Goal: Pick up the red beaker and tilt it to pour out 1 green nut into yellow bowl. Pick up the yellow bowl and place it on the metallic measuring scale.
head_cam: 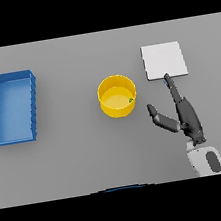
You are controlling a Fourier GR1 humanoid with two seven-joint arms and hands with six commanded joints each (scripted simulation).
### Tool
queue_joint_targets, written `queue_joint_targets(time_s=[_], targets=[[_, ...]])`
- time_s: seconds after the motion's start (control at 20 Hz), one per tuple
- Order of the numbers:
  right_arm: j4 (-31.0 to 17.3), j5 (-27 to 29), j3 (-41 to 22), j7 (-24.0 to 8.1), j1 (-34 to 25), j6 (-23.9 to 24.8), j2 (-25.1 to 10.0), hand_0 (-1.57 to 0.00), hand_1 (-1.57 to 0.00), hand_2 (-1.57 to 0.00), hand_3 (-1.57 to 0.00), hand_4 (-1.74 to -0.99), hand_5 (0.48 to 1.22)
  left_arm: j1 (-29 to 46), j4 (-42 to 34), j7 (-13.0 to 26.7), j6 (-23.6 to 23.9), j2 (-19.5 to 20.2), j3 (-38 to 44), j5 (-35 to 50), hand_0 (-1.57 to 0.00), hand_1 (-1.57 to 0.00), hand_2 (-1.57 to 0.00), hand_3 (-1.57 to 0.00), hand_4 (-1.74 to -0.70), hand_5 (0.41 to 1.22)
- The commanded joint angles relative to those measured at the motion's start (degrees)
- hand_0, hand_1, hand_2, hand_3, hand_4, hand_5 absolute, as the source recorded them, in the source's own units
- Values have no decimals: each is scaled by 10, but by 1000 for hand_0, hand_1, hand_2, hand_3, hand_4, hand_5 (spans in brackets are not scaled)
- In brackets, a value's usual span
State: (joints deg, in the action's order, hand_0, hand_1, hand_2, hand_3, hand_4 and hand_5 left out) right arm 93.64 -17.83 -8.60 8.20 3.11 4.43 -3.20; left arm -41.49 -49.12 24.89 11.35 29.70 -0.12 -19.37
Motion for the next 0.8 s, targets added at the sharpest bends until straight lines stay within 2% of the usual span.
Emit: queue_joint_targets(time_s=[0.0,0.1,0.2,0.25,0.3,0.4,0.45,0.5,0.6,0.65,0.75], targets=[[1,4,-5,18,9,-4,5,1,1,1,1,-1014,648,18,-20,5,4,-1,4,5,-1571,-1571,-1571,-1478,-1741,1221],[-2,5,-1,10,2,-3,4,1,1,1,1,-1004,648,49,-58,16,14,-14,2,9,-1571,-1571,-1571,-1512,-1741,1221],[1,7,-3,6,1,-5,7,1,1,1,1,-1006,647,73,-90,40,21,-23,3,15,-1571,-1571,-1571,-1533,-1741,1173],[-5,6,-2,16,-3,0,10,1,1,1,1,-1012,650,78,-99,45,20,-25,6,21,-1571,-1571,-1571,-1541,-1741,1151],[3,9,2,15,1,-2,3,1,1,1,1,-1010,650,94,-121,59,19,-25,4,22,-1571,-1571,-1571,-1547,-1741,1123],[11,1,-3,25,17,0,2,1,1,1,1,-1013,644,113,-137,57,23,-26,-4,13,-1571,-1571,-1571,-1555,-1741,1046],[8,1,-4,14,11,1,5,1,1,1,1,-1017,638,120,-139,58,20,-24,-9,6,-1571,-1571,-1571,-1559,-1713,991],[9,4,1,10,7,1,2,1,1,1,1,-1021,636,129,-151,61,16,-22,-15,2,-1571,-1571,-1571,-1561,-1645,941],[10,3,1,12,8,2,2,1,1,1,1,-1017,635,147,-179,75,7,-16,-21,-2,-1571,-1571,-1563,-1536,-1401,848],[18,5,0,15,14,1,1,1,1,1,1,-1012,634,154,-185,76,1,-12,-20,0,-1571,-1543,-1501,-1470,-1275,810],[15,6,-2,19,15,0,5,1,1,1,1,-1007,635,161,-201,75,-10,-13,-25,5,-1393,-1215,-1209,-1136,-1068,749]])
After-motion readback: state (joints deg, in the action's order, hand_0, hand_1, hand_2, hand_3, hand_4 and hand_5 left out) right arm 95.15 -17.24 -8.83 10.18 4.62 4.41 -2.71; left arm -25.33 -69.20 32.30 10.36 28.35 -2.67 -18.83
